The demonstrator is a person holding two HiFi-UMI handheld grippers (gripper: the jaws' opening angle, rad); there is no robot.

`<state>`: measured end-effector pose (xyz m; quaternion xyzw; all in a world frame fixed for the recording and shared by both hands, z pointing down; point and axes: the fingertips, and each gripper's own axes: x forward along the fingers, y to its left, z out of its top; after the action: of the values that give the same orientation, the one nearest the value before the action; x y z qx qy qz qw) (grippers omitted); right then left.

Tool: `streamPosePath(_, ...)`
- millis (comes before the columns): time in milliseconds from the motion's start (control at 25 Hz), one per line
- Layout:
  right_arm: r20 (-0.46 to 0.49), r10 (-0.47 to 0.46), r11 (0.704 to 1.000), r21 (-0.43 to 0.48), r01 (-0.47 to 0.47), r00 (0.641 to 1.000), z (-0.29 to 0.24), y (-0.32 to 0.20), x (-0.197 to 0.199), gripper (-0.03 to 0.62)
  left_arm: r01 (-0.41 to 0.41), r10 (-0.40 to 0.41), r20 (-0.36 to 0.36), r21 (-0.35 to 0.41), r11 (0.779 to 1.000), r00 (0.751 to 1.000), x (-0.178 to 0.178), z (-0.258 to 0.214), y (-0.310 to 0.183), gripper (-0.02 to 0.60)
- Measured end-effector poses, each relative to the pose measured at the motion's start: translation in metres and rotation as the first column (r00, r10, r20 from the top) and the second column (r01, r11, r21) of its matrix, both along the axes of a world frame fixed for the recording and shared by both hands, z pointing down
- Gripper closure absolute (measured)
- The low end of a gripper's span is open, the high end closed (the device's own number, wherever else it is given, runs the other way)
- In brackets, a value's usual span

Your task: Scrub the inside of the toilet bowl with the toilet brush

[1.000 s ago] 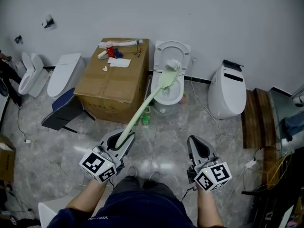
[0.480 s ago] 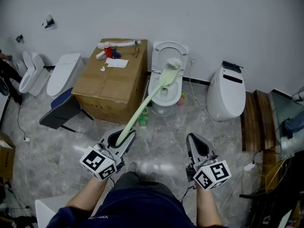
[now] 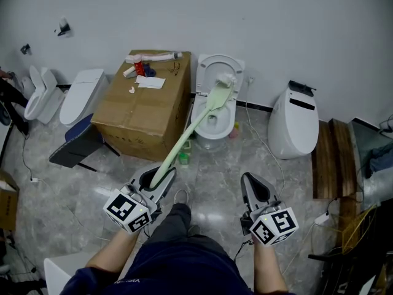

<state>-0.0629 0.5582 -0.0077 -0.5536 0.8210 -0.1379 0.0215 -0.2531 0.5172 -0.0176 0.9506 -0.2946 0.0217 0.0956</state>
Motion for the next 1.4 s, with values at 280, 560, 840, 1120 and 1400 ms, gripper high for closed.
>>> streamPosePath(280, -0.004, 0.009, 1.0, -0.012, -0.009, 1.0, 0.006, -0.023, 0.005, 0.591, -0.01, 0.01, -0.003, -0.007, 1.0, 1.0, 0.007, 0.006, -0.026, 0.495)
streamPosePath(560, -0.008, 0.01, 0.999, -0.043, -0.01, 1.0, 0.016, -0.065, 0.011, 0.591, -0.016, 0.015, -0.004, -0.027, 1.0, 1.0, 0.015, 0.014, -0.07, 0.495)
streamPosePath(840, -0.008, 0.006, 0.998, -0.062, -0.007, 1.0, 0.025, -0.109, 0.016, 0.591, -0.019, 0.019, -0.001, -0.05, 0.999, 1.0, 0.02, 0.024, -0.113, 0.495)
streamPosePath(1120, -0.007, 0.013, 0.997, -0.082, -0.014, 1.0, 0.03, -0.151, 0.019, 0.591, -0.027, 0.027, -0.002, -0.069, 0.997, 1.0, 0.023, 0.03, -0.157, 0.495)
streamPosePath(1400, -0.013, 0.028, 0.995, -0.095, -0.029, 1.0, 0.03, -0.201, 0.016, 0.591, -0.046, 0.045, -0.008, -0.082, 0.996, 0.999, 0.022, 0.032, -0.208, 0.495)
